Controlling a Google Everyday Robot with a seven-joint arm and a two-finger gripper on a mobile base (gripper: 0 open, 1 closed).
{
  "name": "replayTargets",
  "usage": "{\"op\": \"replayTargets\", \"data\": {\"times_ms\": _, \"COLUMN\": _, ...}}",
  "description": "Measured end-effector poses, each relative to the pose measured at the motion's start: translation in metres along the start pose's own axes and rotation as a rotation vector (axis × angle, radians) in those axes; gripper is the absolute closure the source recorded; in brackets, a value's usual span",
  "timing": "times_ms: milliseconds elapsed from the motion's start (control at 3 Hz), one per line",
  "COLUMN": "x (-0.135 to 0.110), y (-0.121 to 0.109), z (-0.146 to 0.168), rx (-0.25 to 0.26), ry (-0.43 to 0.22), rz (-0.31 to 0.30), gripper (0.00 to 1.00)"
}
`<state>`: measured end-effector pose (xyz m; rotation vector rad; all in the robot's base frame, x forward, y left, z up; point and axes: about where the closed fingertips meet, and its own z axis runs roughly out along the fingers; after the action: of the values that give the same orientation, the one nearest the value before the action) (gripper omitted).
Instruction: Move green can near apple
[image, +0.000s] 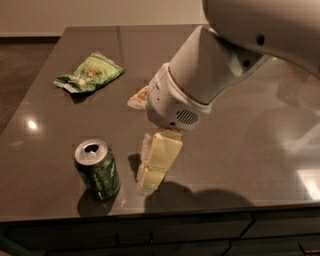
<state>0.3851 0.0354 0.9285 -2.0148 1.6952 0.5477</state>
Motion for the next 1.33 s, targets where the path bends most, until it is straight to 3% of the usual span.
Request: {"op": "replayTargets", "data": {"times_ms": 1333, "x": -0.051, "y": 0.013, "z": 0.059, "rx": -0.072, "ry": -0.053, "rz": -0.036, "gripper": 0.0}}
